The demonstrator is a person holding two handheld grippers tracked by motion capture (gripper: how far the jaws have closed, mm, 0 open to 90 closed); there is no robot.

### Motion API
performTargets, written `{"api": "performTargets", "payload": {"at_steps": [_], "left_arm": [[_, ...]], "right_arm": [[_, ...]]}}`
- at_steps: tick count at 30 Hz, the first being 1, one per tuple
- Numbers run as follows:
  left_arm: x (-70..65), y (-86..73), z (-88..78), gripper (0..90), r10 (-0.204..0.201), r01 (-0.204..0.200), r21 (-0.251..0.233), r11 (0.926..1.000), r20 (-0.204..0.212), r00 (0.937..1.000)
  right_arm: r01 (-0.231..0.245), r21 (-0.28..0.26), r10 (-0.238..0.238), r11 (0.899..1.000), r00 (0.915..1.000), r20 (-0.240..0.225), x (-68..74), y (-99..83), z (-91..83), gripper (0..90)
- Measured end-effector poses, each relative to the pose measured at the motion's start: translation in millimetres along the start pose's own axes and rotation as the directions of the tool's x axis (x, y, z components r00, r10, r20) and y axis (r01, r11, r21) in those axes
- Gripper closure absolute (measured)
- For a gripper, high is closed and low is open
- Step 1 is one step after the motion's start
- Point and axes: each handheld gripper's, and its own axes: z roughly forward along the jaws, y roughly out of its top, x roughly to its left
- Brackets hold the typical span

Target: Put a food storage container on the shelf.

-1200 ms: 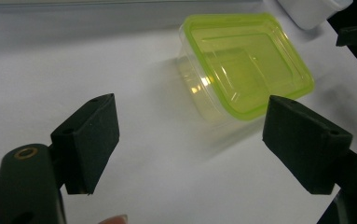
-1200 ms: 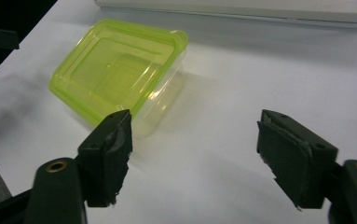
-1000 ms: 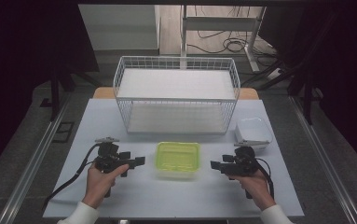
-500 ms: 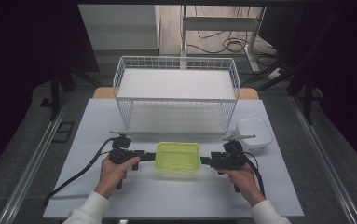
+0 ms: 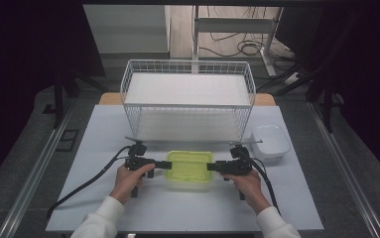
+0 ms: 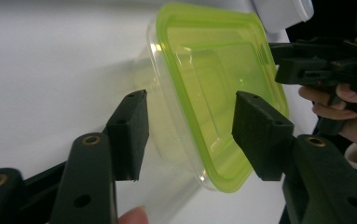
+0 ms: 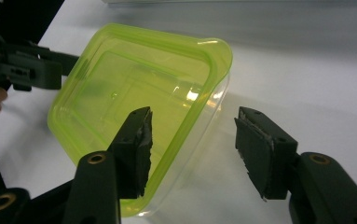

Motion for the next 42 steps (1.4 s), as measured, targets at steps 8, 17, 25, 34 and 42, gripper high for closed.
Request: {"api": "performTargets", "payload": {"at_steps": [8,17,25,34,42], "left_arm": [[1.2,-2.5,3.4,67.9,-0.004,0.004,0.017,0.9998,0.026,0.9997],[-7.5,-7.0,-1.6,77.6,-0.005,0.006,-0.019,0.9998,0.049,0.9988],[-17.2,-8.6,-14.6,77.8,0.049,-0.046,-0.056,0.9974,0.049,0.9976],[-38.4,-11.3,-30.6,78.3,0.108,-0.104,-0.107,0.9887,0.027,0.9938],[-58.2,-9.2,-41.3,78.4,0.176,-0.175,-0.126,0.9765,-0.006,0.9844]], "right_arm": [[-0.095,0.028,0.097,0.995,0.9918,-0.083,-6.0,-4.1,6.8,68.5],[-0.137,-0.011,0.136,0.99,0.9867,-0.09,-4.9,-5.4,-5.0,78.0],[-0.068,-0.043,0.063,0.997,0.9925,-0.105,4.2,-1.8,-13.9,78.5],[0.056,-0.097,-0.066,0.994,0.993,-0.098,22.7,8.1,-32.1,78.4],[0.116,-0.145,-0.132,0.983,0.9854,-0.108,32.0,11.2,-49.3,78.4]]}}
